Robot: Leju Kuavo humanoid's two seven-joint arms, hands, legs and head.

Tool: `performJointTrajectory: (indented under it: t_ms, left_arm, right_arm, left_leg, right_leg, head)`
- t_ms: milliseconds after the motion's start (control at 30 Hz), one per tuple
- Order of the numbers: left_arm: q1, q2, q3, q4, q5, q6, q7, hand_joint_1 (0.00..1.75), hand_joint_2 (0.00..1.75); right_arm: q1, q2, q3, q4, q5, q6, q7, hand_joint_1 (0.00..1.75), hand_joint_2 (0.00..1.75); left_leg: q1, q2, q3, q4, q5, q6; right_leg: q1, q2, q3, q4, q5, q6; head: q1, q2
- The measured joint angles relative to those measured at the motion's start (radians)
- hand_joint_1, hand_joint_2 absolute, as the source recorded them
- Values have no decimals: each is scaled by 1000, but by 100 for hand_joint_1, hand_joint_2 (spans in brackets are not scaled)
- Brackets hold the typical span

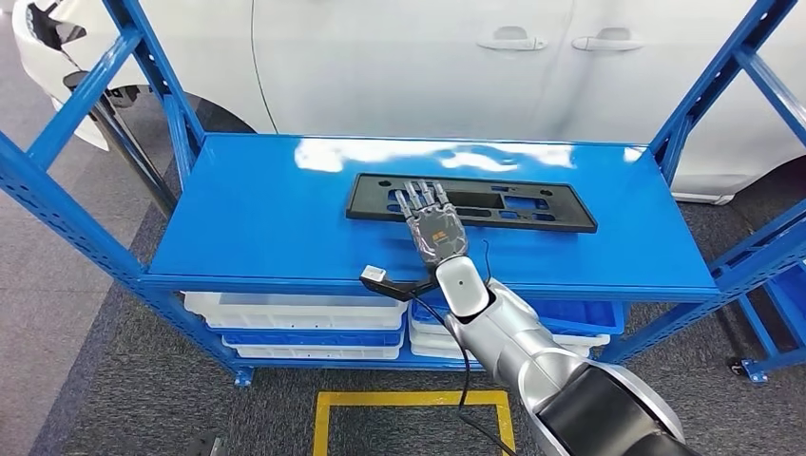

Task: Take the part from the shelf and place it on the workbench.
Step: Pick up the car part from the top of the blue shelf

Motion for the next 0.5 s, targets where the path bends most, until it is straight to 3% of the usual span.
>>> performJointTrajectory:
  t_ms: [33, 100, 167, 267, 333, 400, 433, 467, 500]
  left_arm:
    - [1, 0, -1, 0, 0, -1, 1, 0, 0]
    - [0, 0, -3, 0, 0, -1, 2, 0, 0]
    - [-1, 0, -3, 0, 0, -2, 3, 0, 0]
    - [-2, 1, -3, 0, -1, -2, 4, 0, 0]
    - [-3, 3, -3, 0, -1, -2, 4, 0, 0]
    - [-2, 3, -3, 0, -1, -2, 5, 0, 0]
    - [0, 4, -3, 0, -1, -2, 5, 0, 0]
    - [2, 4, -3, 0, 0, -2, 5, 0, 0]
    - [3, 5, -3, 0, 0, -2, 5, 0, 0]
  right_arm:
    - [-1, -2, 0, 0, 0, 1, 2, 0, 175]
    - [-5, -6, 0, 0, 0, 1, 6, 0, 175]
    - [-7, -10, -1, 0, 0, 2, 10, 0, 175]
    - [-8, -15, -2, 0, 0, 2, 12, 0, 175]
    - [-10, -16, -2, 0, 0, 2, 12, 0, 175]
    - [-7, -16, -2, 0, 0, 2, 11, 0, 175]
    - [-4, -16, -2, 0, 0, 2, 11, 0, 175]
    - [-2, -16, -2, 1, 0, 2, 10, 0, 175]
    - [0, -16, -2, 1, 0, 2, 10, 0, 175]
  left_leg:
    - [0, 0, 6, 1, -5, -2]
    - [-3, -1, 15, 3, -15, -10]
    - [-5, 0, 18, 1, -21, -20]
    - [-4, 2, 21, 13, -37, -36]
    - [-2, 3, -20, 102, -77, -42]
    - [-1, 3, -97, 237, -121, -46]
    - [-1, 3, -128, 280, -124, -48]
    - [-1, 3, -142, 286, -105, -48]
    - [-1, 3, -136, 251, -67, -47]
  right_leg:
    - [0, 0, 31, -75, 45, -4]
    - [6, 0, 87, -199, 93, -14]
    - [12, 0, 103, -232, 89, -23]
    - [6, 1, 117, -245, 85, -40]
    - [4, 0, 132, -252, 80, -51]
    - [6, 0, 143, -252, 70, -57]
    - [7, 0, 150, -252, 64, -58]
    - [8, 1, 158, -251, 57, -57]
    - [8, 2, 168, -250, 49, -56]
  head:
    - [0, 0]
    - [0, 0]
    - [0, 0]
    - [0, 0]
    - [0, 0]
    - [0, 0]
    - [0, 0]
    - [0, 0]
    - [0, 0]
